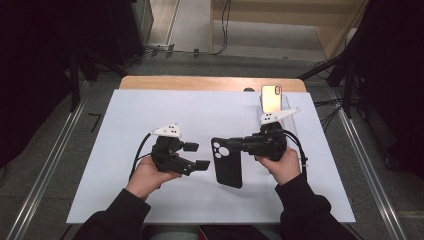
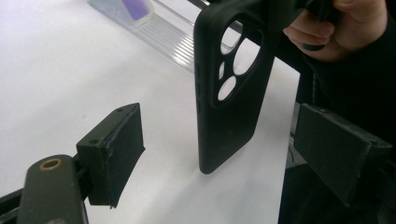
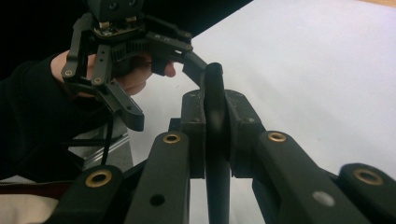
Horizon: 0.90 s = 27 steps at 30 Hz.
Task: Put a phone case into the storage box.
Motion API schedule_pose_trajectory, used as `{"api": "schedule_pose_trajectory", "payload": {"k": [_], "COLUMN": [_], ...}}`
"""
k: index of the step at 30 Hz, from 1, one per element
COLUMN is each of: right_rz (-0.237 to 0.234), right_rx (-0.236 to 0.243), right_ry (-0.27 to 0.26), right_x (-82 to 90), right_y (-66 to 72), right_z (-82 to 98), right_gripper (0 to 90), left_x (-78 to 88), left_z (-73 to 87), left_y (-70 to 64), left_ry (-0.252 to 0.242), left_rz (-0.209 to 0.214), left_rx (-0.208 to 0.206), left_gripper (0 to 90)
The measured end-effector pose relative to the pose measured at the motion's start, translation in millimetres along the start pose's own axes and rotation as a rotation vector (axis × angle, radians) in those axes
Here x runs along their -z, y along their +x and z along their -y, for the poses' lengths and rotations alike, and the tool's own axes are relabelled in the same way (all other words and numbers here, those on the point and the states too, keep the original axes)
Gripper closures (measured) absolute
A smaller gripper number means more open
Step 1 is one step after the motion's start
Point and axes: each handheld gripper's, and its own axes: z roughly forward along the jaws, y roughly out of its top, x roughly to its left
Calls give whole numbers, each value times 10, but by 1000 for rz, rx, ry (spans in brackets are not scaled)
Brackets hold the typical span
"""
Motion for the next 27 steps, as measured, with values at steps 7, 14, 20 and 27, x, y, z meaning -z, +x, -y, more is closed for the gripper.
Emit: {"api": "schedule_pose_trajectory", "payload": {"k": [7,14,20,27], "right_rz": [-37,-67,-84,-112], "right_rx": [13,24,19,29], "right_ry": [12,29,32,38], "right_x": [-41,-95,-127,-164], "right_y": [20,37,34,52], "right_z": [-6,-5,-2,0], "right_gripper": [773,773,772,773], "left_x": [15,26,24,15], "left_z": [-69,-126,-116,-114], "left_y": [4,22,20,18], "left_ry": [0,-21,-29,-26], "left_rz": [30,62,70,85], "left_rx": [-26,-19,-43,-39], "left_gripper": [160,160,213,267]}}
